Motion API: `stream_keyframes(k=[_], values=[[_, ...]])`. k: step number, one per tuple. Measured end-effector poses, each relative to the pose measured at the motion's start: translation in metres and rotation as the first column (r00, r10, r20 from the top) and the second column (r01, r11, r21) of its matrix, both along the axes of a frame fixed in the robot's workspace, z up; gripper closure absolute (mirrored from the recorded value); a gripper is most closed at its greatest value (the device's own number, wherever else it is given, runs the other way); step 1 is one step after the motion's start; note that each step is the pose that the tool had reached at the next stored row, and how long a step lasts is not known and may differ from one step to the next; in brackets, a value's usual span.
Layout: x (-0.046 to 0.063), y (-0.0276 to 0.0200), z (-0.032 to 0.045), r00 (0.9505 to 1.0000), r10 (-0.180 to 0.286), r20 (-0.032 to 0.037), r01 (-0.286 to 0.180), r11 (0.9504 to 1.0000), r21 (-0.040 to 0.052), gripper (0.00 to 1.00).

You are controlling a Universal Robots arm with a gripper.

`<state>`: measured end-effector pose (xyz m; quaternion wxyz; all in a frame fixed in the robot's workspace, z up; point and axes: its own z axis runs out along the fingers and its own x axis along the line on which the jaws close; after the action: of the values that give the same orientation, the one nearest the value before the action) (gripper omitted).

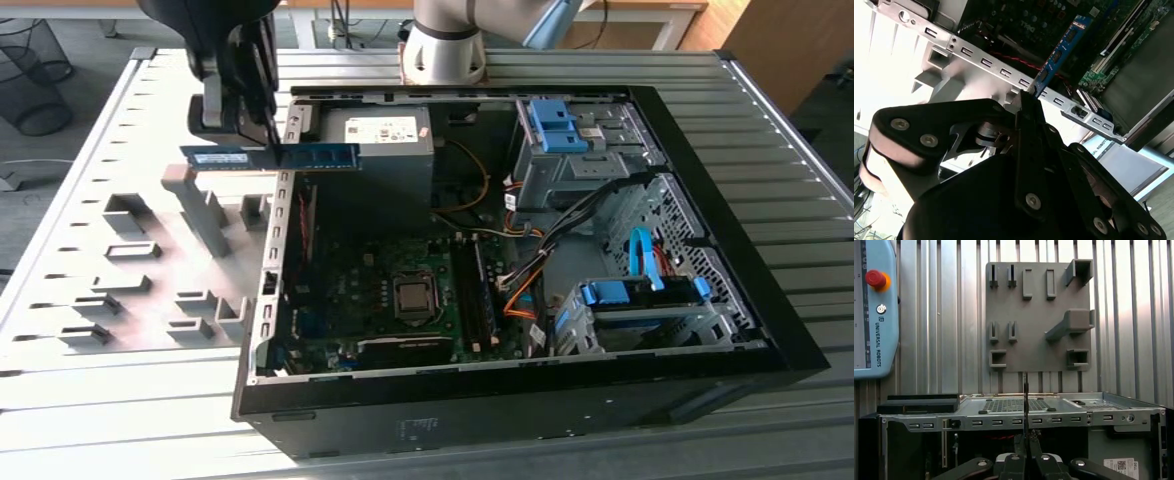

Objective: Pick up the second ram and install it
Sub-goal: 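Pick up the second ram and move it above second insertion slot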

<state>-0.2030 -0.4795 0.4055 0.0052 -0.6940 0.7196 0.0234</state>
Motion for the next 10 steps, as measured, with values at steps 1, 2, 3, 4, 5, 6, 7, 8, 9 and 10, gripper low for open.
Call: stream_keyframes(k=[1,2,3,4,5,6,7,8,9,10], values=[[0.0007,0.0,0.0,1.0,0.0,0.0001,0.0,1.0,0.0,0.86],[0.0015,0.0,0.0,1.0,0.0,0.0,0.0,1.0,0.0,0.86],[0.0022,0.0,0.0,1.0,0.0,0.0,0.0,1.0,0.0,0.86],[0.0028,0.0,0.0,1.0,0.0,0.0,0.0,1.0,0.0,0.86],[0.0035,0.0,0.0,1.0,0.0,0.0,0.0,1.0,0.0,0.86],[0.0042,0.0,0.0,1.0,0.0,0.0,0.0,1.0,0.0,0.86],[0.0049,0.0,0.0,1.0,0.0,0.0,0.0,1.0,0.0,0.86],[0.0057,0.0,0.0,1.0,0.0,0.0,0.0,1.0,0.0,0.86],[0.0064,0.0,0.0,1.0,0.0,0.0,0.0,1.0,0.0,0.86],[0.0071,0.0,0.0,1.0,0.0,0.0,0.0,1.0,0.0,0.86]])
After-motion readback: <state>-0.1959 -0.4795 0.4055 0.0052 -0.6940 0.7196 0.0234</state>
